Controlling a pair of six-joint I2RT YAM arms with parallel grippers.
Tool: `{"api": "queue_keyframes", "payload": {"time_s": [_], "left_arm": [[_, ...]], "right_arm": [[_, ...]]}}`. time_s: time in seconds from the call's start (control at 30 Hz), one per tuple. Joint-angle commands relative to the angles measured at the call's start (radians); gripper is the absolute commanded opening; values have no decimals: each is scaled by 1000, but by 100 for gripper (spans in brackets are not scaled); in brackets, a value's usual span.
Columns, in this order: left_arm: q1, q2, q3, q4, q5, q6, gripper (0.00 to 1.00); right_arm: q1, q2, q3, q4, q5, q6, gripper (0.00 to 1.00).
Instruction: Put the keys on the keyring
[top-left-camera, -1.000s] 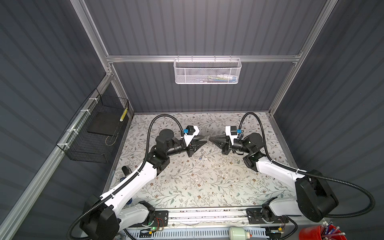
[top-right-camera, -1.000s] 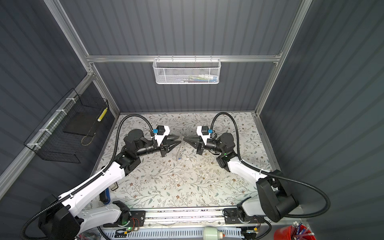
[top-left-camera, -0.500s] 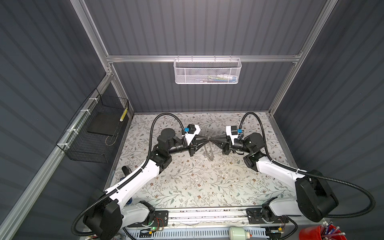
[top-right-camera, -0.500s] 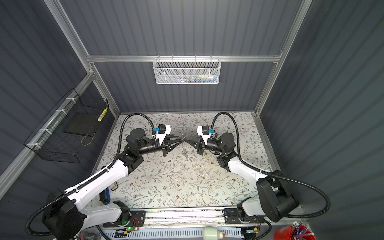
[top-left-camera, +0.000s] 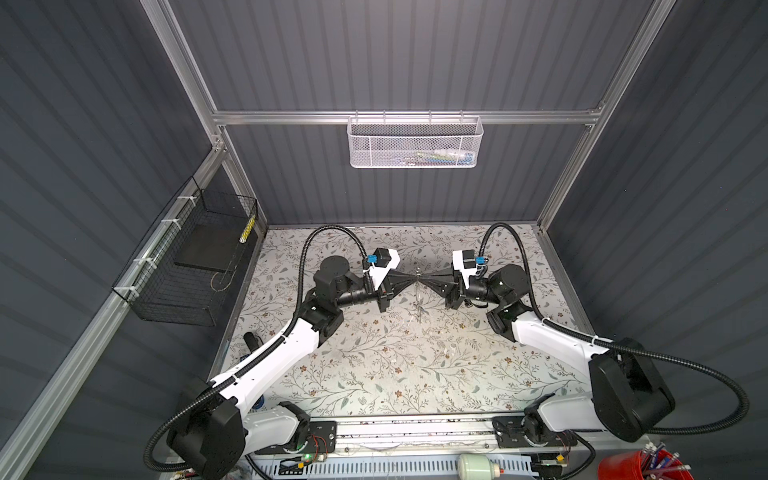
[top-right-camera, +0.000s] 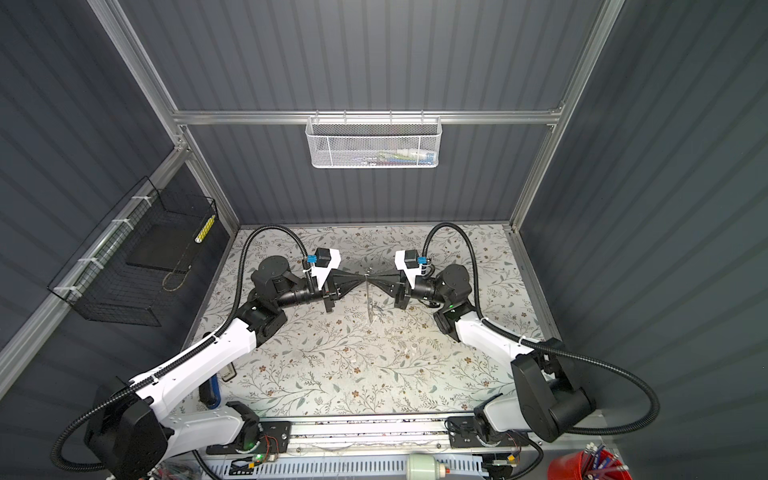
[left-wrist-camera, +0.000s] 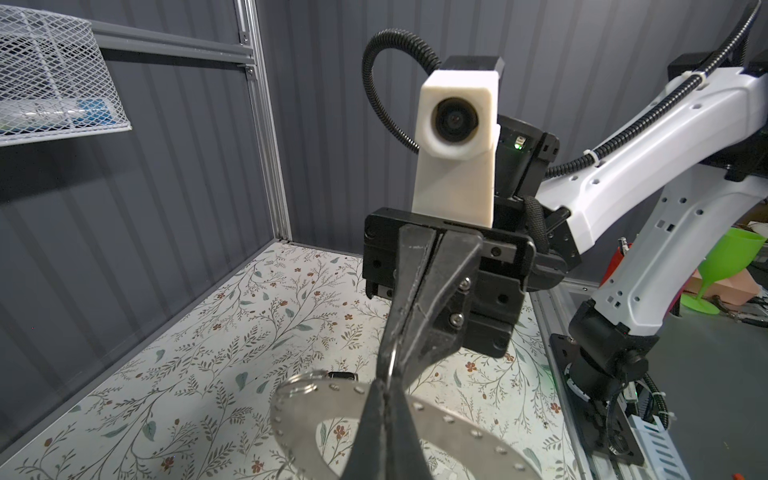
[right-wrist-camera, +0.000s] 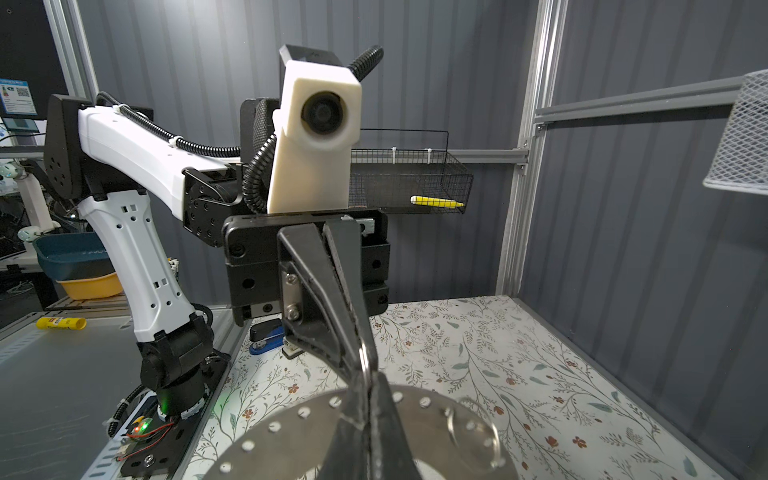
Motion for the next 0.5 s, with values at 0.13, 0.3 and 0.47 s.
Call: {"api": "queue_keyframes", "payload": {"time_s": [0.13, 0.3, 0.47], "left_arm": [[-1, 6, 55, -101, -37, 100, 0], [-3, 9, 136, -308, -116, 259, 0], [-3, 42, 214, -442, -162, 358, 0]], "right_arm": [[-2, -24, 10, -13, 59, -28, 32], [-53, -122, 1, -219, 239, -7, 44], [-57, -247, 19, -567, 438, -114, 49]]}}
